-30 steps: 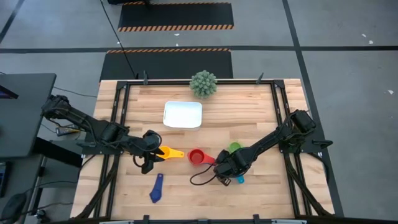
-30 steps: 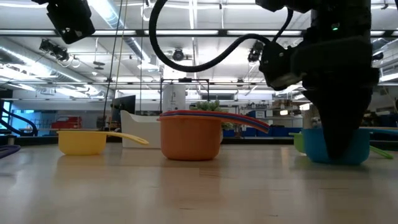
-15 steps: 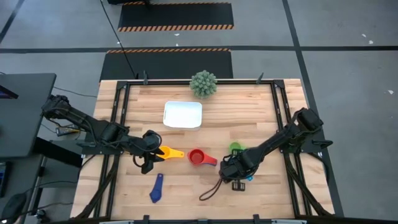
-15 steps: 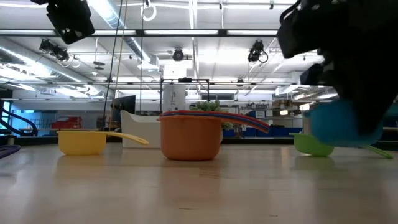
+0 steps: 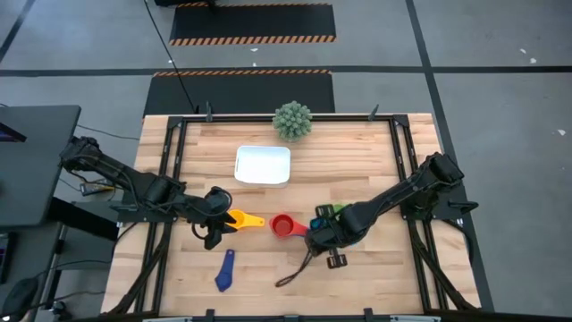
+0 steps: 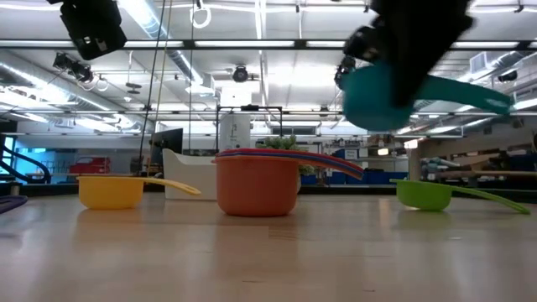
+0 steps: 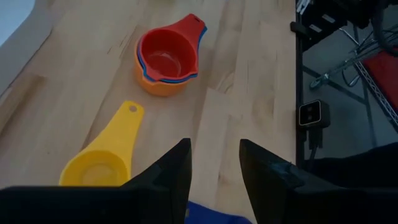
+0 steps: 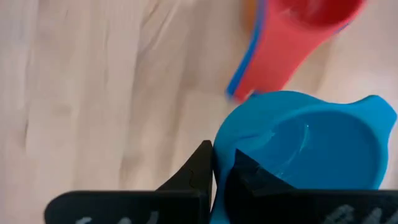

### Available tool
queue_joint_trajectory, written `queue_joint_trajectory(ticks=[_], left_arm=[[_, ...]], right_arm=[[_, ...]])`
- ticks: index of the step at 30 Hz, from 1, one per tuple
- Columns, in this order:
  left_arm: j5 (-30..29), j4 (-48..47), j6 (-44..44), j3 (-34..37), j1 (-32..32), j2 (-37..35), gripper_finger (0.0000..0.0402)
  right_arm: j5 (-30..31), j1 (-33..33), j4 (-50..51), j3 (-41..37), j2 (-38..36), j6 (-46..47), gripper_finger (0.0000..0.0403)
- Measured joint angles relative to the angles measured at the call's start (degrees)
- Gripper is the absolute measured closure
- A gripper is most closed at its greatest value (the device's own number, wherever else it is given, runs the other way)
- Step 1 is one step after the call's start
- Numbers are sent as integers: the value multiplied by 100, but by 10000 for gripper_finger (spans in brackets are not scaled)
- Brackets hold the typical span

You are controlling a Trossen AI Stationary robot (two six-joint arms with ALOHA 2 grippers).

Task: Nest measuring cups in basket
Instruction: Stack the light blue measuring cup on top of the red measuring cup

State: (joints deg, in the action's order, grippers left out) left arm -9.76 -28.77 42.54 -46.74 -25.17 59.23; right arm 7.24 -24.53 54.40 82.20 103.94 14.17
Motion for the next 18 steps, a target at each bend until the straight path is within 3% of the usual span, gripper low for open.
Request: queue_joint_trajectory(ticks=[13, 18], left_arm=[[208, 356, 420, 2, -2, -323, 260], [-53, 481, 420, 2, -13, -634, 260]], right_arm=[[457, 534, -115, 1054, 7, -711, 376], [650, 529, -258, 1435, 9, -876, 376]])
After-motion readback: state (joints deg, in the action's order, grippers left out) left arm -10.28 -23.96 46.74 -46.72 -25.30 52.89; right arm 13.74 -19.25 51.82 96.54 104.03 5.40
